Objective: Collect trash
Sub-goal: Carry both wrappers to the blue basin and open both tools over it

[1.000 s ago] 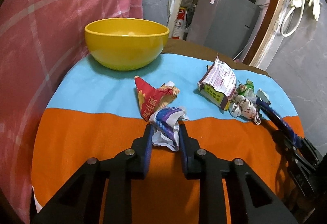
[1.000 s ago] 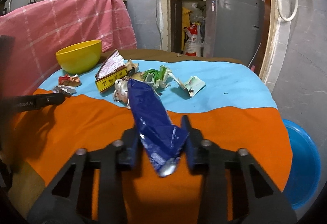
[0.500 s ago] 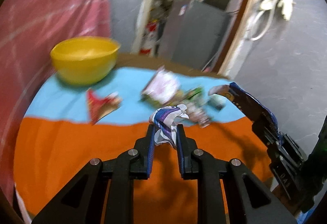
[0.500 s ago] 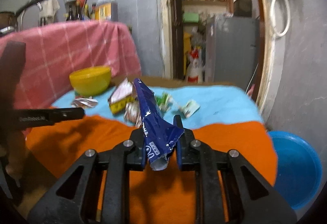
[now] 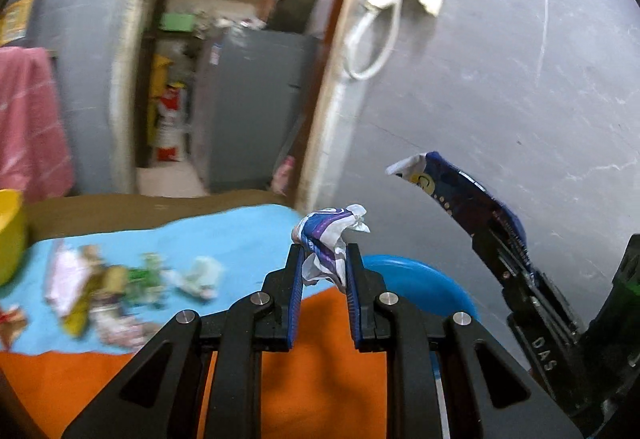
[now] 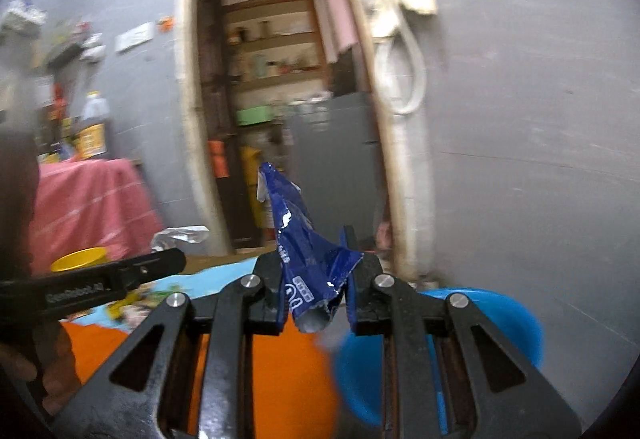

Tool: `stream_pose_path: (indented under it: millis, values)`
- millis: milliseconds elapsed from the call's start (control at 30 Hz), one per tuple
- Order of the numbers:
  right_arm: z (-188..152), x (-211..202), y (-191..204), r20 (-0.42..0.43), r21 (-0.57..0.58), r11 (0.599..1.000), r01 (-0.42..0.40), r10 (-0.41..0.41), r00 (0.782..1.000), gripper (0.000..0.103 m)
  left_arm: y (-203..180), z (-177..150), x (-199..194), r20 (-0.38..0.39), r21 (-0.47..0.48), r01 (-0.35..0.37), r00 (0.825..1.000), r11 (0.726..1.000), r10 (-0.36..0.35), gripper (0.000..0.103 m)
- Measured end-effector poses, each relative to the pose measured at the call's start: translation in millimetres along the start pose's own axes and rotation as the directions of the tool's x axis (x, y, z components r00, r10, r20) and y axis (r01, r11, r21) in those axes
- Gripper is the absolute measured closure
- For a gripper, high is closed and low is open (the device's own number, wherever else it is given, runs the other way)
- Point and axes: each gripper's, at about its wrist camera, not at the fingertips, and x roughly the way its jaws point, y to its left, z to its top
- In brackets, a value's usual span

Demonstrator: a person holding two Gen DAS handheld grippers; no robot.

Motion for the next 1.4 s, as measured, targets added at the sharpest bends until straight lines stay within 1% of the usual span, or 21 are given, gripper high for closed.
stream_pose_path:
  millis: [33,133,167,200,267,333,433,533,600,733,800,967,1067,1133,1200,1233,1267,1300,1333,1400]
  values:
    - [0,1,-7,-0.003,0.012,1.0,0.019,-0.019,1.0,0.076,-6,3,10,-0.016,0.0,0.015,1.0,1.0,-0.015,0.087]
    - [-3,10,-38,-0.049,0.069,0.991,0.112,-0.109,0.993,0.076,-19,10,43,-0.074,-0.003,0.053,0.996,0.999,-0.053,0.087]
    - [-5,15,-49,-0.072,0.094,0.985,0.143,-0.137,0.988,0.076,-25,12,53,-0.1,-0.005,0.062,0.993,0.998,-0.062,0.087]
    - [-6,16,-56,-0.086,0.107,0.982,0.158,-0.149,0.985,0.076,-30,14,65,-0.124,-0.009,0.068,0.99,0.998,-0.069,0.087]
    - [-12,24,-74,-0.142,0.148,0.968,0.203,-0.182,0.973,0.075,-36,15,89,-0.18,-0.023,0.076,0.98,0.997,-0.079,0.087]
    - [-19,32,-90,-0.199,0.191,0.953,0.236,-0.198,0.96,0.074,-38,17,112,-0.238,-0.044,0.079,0.967,0.996,-0.087,0.087]
    - [-27,41,-104,-0.258,0.234,0.936,0.264,-0.202,0.945,0.074,-35,12,135,-0.302,-0.082,0.083,0.948,0.993,-0.104,0.086]
    - [-26,50,-108,-0.289,0.252,0.927,0.278,-0.202,0.936,0.071,-32,8,154,-0.36,-0.11,0.072,0.927,0.991,-0.107,0.083]
    - [-26,51,-109,-0.298,0.255,0.927,0.276,-0.197,0.934,0.063,-25,6,165,-0.385,-0.125,0.064,0.917,0.99,-0.108,0.073]
    - [-27,44,-107,-0.282,0.247,0.933,0.26,-0.187,0.941,0.056,-25,2,158,-0.377,-0.147,0.074,0.918,0.986,-0.126,0.07]
    - [-27,43,-107,-0.278,0.244,0.936,0.253,-0.183,0.943,0.052,-25,1,154,-0.368,-0.149,0.085,0.92,0.985,-0.135,0.064]
    - [-27,44,-106,-0.267,0.249,0.937,0.244,-0.176,0.948,0.045,-25,-1,119,-0.307,-0.154,0.097,0.941,0.983,-0.141,0.052]
    - [-25,41,-106,-0.241,0.242,0.941,0.236,-0.177,0.954,0.038,-19,3,99,-0.26,-0.158,0.087,0.957,0.984,-0.126,0.049]
    - [-22,37,-103,-0.218,0.235,0.944,0.231,-0.18,0.959,0.031,-14,8,86,-0.218,-0.15,0.067,0.971,0.986,-0.099,0.047]
    - [-19,33,-98,-0.187,0.224,0.948,0.225,-0.185,0.965,0.022,-8,13,72,-0.179,-0.137,0.044,0.982,0.99,-0.068,0.039]
    - [-17,29,-94,-0.164,0.216,0.952,0.217,-0.184,0.969,0.02,-5,15,64,-0.156,-0.128,0.025,0.987,0.991,-0.045,0.037]
    - [-15,28,-91,-0.15,0.21,0.955,0.211,-0.181,0.972,0.015,-2,17,55,-0.13,-0.119,0.004,0.991,0.993,-0.019,0.03]
    - [-14,26,-87,-0.137,0.204,0.958,0.201,-0.176,0.975,0.011,1,17,47,-0.108,-0.112,-0.016,0.994,0.994,0.004,0.025]
    - [-12,24,-83,-0.124,0.197,0.963,0.186,-0.164,0.979,0.01,6,18,36,-0.078,-0.104,-0.044,0.996,0.994,0.036,0.022]
    - [-9,20,-69,-0.088,0.165,0.976,0.145,-0.131,0.987,0.003,11,16,21,-0.03,-0.094,-0.084,0.996,0.992,0.081,0.013]
